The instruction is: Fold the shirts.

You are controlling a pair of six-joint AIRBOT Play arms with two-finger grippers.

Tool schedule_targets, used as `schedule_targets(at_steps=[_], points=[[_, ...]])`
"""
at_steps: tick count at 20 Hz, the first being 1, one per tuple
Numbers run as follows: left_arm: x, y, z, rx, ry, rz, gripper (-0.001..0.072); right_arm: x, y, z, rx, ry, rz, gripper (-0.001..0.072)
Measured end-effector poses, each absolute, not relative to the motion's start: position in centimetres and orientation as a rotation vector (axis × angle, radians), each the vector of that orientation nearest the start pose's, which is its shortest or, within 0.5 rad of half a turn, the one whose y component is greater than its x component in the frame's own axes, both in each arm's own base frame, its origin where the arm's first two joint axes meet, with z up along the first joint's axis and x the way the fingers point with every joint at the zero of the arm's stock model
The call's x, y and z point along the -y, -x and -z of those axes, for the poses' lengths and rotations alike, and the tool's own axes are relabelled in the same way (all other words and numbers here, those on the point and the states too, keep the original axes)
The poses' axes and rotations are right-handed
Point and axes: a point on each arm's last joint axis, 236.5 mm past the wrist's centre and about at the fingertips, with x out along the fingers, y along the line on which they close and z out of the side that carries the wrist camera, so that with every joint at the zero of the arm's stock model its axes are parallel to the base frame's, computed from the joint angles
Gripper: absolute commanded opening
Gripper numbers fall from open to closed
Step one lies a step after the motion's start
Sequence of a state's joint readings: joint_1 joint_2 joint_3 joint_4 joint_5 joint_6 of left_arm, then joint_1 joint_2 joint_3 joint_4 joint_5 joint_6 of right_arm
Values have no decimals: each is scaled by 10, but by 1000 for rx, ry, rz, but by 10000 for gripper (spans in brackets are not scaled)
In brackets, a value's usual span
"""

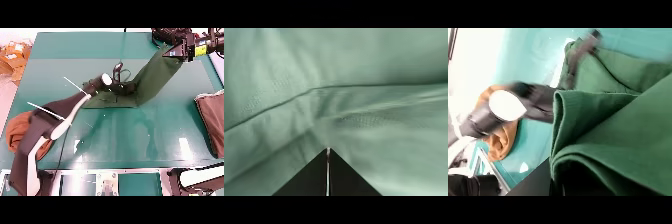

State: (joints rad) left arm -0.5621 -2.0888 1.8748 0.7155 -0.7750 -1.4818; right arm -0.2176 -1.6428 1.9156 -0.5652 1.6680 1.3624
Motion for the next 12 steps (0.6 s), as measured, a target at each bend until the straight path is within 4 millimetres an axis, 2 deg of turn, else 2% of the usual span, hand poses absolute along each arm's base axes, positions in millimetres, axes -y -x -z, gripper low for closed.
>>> schedule_targets(at_steps=[3,6,9,11,12], points=[[392,-483,-12,-1137,438,837,19,-137,-443,-196,-1085,-555,-861,13],[323,-488,-61,-1162,396,864,19,-188,-444,-196,-1078,-547,-901,14],[250,-489,-100,-1168,389,838,19,-251,-449,-177,-1083,-555,-894,13],[203,-490,-111,-1179,398,795,19,-307,-451,-153,-1080,-565,-898,15],[184,-491,-119,-1171,410,776,19,-336,-450,-137,-1082,-570,-900,149]])
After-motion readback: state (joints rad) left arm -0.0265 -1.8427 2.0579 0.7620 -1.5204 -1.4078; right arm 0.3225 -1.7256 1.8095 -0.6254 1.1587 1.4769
